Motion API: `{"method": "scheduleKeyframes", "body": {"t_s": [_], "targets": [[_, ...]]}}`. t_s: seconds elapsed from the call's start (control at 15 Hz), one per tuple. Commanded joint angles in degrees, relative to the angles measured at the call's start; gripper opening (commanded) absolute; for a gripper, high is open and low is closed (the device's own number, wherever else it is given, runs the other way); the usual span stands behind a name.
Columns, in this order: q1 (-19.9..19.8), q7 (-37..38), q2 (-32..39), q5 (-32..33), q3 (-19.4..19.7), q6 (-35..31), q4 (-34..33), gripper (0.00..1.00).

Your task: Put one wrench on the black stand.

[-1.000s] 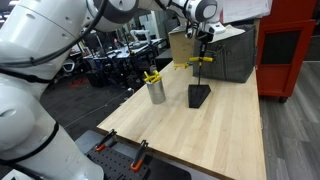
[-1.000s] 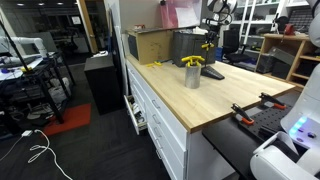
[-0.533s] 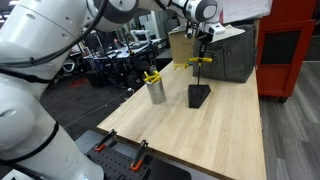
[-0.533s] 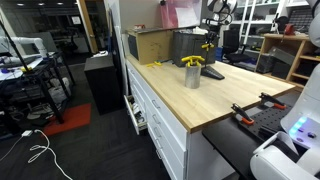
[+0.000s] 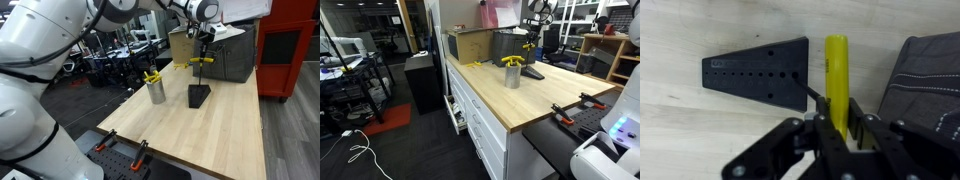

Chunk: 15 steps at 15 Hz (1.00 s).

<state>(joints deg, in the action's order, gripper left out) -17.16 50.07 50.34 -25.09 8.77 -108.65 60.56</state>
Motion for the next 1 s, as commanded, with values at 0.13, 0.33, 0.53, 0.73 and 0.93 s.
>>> {"method": "scheduleKeyframes", "body": {"t_s": [0.13,0.33,0.53,0.73,0.93], "targets": [[-0.4,1.3,-2.0,-0.6,-0.1,2.6,1.8,0.06],[-0.4,1.1,-2.7,-0.7,-0.1,2.9,3.1,0.06],[-0.3,1.1,-2.9,-0.5,0.1,3.0,3.8,0.06],[-0.1,1.3,-2.8,-0.3,0.3,2.8,4.0,0.06],[-0.1,1.3,-3.0,-0.3,0.3,2.7,4.5,0.06]]}}
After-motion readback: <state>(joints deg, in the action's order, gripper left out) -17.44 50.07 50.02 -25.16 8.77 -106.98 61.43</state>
